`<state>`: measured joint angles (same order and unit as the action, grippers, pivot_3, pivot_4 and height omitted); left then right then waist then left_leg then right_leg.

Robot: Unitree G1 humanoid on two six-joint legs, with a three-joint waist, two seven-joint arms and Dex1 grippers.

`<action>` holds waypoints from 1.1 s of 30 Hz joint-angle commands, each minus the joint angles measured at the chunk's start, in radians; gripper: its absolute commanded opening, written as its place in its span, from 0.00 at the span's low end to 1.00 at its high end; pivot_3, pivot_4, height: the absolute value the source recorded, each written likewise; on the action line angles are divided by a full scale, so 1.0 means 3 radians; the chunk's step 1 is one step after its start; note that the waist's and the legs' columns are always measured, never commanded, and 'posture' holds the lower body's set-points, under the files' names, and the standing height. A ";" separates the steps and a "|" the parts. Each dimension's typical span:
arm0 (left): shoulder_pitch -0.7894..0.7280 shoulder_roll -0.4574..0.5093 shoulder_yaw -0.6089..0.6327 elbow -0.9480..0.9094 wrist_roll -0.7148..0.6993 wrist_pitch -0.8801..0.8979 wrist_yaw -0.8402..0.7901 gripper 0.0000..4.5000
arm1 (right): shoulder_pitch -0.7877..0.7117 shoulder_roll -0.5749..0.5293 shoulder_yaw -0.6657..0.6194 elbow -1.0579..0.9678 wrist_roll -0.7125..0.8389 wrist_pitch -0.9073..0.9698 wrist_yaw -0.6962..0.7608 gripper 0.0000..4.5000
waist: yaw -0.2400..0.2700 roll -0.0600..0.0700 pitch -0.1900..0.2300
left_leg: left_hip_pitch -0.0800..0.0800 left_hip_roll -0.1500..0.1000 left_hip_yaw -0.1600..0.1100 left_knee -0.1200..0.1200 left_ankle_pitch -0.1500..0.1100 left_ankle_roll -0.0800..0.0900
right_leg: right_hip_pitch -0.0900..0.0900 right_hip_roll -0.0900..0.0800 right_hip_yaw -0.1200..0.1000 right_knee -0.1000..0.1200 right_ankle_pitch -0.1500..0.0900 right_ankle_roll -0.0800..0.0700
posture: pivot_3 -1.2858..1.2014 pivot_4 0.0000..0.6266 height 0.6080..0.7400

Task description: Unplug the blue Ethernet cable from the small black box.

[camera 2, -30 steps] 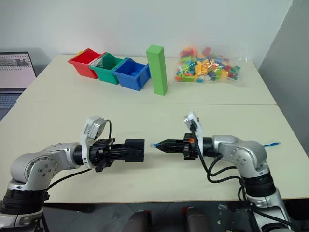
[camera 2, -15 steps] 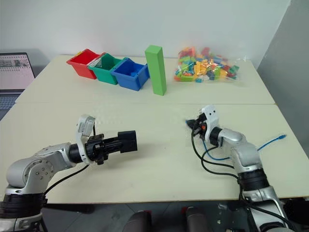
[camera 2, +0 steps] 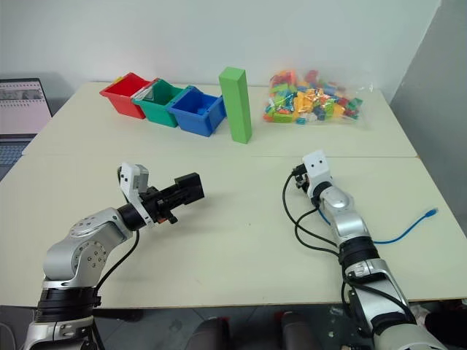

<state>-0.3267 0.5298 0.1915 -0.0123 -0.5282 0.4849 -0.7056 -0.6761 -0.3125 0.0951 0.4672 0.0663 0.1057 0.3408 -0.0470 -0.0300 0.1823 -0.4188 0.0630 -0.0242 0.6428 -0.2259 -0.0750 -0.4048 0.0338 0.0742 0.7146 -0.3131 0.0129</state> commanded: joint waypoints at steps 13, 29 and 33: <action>-0.0751 -0.0175 0.0133 0.2238 0.1025 -0.2066 0.0709 0.18 | 0.0089 -0.0472 0.0515 -0.2488 0.0751 0.1639 0.1386 0.81 | 0.0051 -0.0001 -0.0001 | -0.0001 -0.0002 -0.0003 0.0004 0.0000 0.0000 | 0.0002 0.0001 -0.0006 0.0000 0.0001 0.0002 | 0.52 0.24 1.00; -0.0596 -0.0155 0.0302 0.2476 0.0876 -0.2115 0.0609 0.86 | 0.0090 -0.0477 0.0577 -0.2606 0.0663 0.1881 0.1371 0.82 | 0.0047 -0.0001 -0.0001 | -0.0003 -0.0001 -0.0004 0.0003 0.0000 0.0000 | 0.0001 0.0001 -0.0009 0.0001 0.0001 0.0001 | 0.52 0.24 1.00; -0.0309 -0.0071 0.0324 0.2014 0.0870 -0.1810 0.0663 0.98 | 0.0145 -0.0512 0.0586 -0.2630 0.0662 0.1896 0.1400 0.82 | 0.0042 -0.0001 -0.0001 | -0.0002 0.0000 -0.0004 0.0003 0.0000 0.0000 | 0.0001 0.0001 -0.0008 0.0001 0.0001 0.0001 | 0.52 0.24 1.00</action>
<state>-0.4591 0.4801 0.2723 0.6827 -0.2574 -0.1145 -0.5167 -0.6353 -0.4556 0.2770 -0.2721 0.2647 0.6751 0.7576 -0.0345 -0.0303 0.1821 -0.4195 0.0630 -0.0255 0.6438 -0.2259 -0.0749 -0.4045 0.0342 0.0718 0.7150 -0.3129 0.0133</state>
